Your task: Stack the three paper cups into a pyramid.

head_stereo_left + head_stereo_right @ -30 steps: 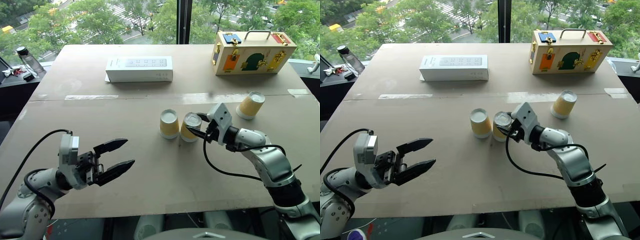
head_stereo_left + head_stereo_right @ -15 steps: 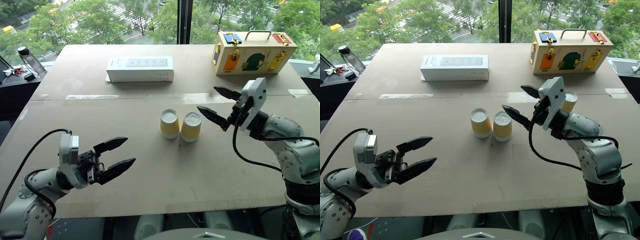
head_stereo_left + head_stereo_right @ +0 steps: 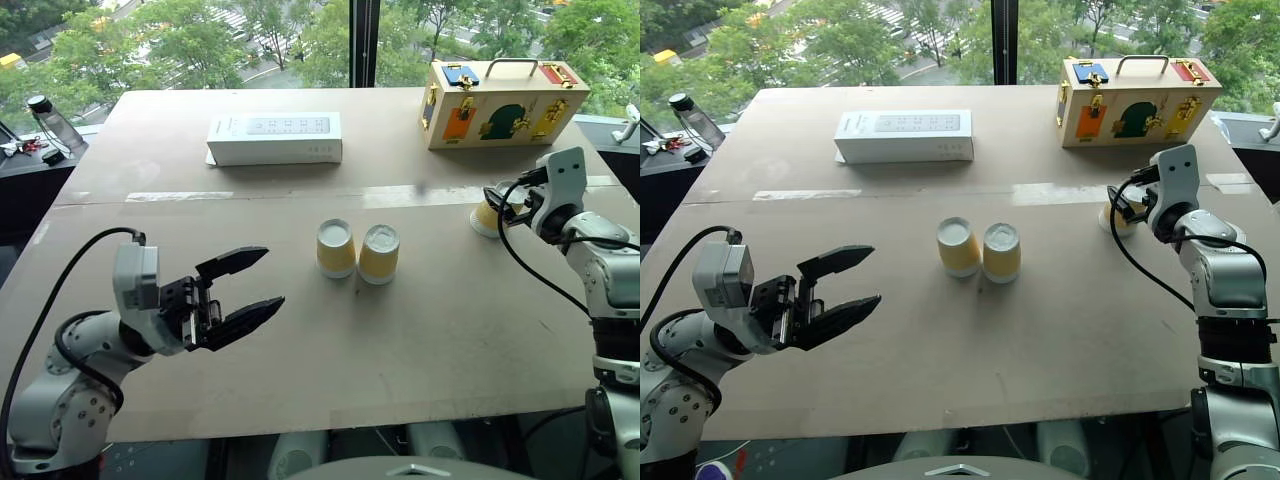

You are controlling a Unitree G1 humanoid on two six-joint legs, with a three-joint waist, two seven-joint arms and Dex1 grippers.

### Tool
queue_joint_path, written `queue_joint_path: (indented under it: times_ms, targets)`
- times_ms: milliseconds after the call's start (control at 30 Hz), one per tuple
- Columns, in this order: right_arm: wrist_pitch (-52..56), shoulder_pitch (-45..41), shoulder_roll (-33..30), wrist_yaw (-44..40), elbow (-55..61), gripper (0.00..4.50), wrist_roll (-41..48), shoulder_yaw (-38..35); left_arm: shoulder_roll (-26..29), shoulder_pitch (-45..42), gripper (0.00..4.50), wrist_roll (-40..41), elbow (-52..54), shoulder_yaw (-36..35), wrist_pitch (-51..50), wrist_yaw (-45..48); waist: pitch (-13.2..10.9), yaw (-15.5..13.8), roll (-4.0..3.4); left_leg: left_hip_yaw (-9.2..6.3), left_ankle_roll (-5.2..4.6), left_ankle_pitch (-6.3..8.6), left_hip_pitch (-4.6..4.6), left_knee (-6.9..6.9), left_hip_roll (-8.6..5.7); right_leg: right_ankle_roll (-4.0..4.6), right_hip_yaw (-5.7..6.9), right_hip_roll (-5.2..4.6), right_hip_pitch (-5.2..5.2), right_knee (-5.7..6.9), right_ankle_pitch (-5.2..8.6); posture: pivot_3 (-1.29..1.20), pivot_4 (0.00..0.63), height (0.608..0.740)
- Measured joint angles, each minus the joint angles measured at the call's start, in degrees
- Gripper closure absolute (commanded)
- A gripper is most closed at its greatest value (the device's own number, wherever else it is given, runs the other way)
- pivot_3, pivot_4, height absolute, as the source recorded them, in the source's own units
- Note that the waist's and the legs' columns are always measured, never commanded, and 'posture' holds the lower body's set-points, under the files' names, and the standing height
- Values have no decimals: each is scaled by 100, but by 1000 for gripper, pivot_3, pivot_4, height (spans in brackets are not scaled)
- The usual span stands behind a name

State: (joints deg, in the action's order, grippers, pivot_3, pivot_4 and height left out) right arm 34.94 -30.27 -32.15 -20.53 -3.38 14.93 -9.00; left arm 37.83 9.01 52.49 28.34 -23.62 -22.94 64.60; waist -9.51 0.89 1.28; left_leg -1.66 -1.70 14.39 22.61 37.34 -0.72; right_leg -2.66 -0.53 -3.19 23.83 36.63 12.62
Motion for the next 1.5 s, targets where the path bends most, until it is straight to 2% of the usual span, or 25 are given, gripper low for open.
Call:
queue_joint_path:
  times_ms: [100,233,267,433,567,700,833,1000,1200,1500]
  targets:
    - [4,-47,73,63,-180,54,-5,-13,0,29,0,0,42,13,0,1,0,-11,0,1,0,0,0,0,0,0,-2,0,0,0,0,0,150,740]
    - [16,-48,163,83,-365,1988,38,-90,-2,124,0,0,43,15,3,2,-1,-13,-1,2,0,0,1,0,-1,0,-3,0,-1,-1,0,0,150,740]
    - [16,-48,162,83,-365,2171,38,-93,-2,135,0,0,44,15,4,2,0,-12,-1,1,0,0,1,1,-1,0,-3,0,-1,-1,0,0,150,740]
    - [28,26,138,-103,-218,2183,134,-96,-25,234,0,0,44,13,9,-7,-2,-12,-3,-1,0,0,1,0,0,-1,-1,2,-1,0,0,0,150,740]
    - [232,-3,88,-562,468,2183,570,-104,-115,283,0,2,-57,-68,28,-31,-6,6,-10,-1,-1,0,0,0,2,-4,-2,4,0,0,-2,0,150,740]
    - [982,-671,153,-1135,1588,2183,1585,72,-199,513,0,-39,-365,-206,130,-15,-16,74,-27,-4,-1,0,-2,-2,12,-5,2,8,4,4,-3,0,150,740]
    - [1493,-1386,189,-1590,2319,2183,2100,831,-264,621,0,-69,-481,-294,301,-1,-12,37,-19,-22,-1,0,1,-2,14,0,25,5,-1,1,0,0,150,740]
    - [1831,-1639,338,-1627,2224,2183,2148,1323,-353,875,0,-81,-495,-421,496,28,-12,-24,-19,-18,-1,0,13,1,-6,16,24,-46,1,-8,9,0,150,740]
    - [1837,-1761,320,-1846,2246,2183,1974,1825,-523,1216,0,-85,-594,-735,824,199,-13,-13,-21,-22,0,1,14,-5,-5,16,39,-50,4,-12,9,0,150,740]
    - [1645,-1761,278,-2056,2183,2183,1632,2034,-573,1240,0,-7,-610,-800,928,271,-13,-10,-20,-28,0,0,15,-2,-6,17,46,-48,2,-11,8,0,150,740]
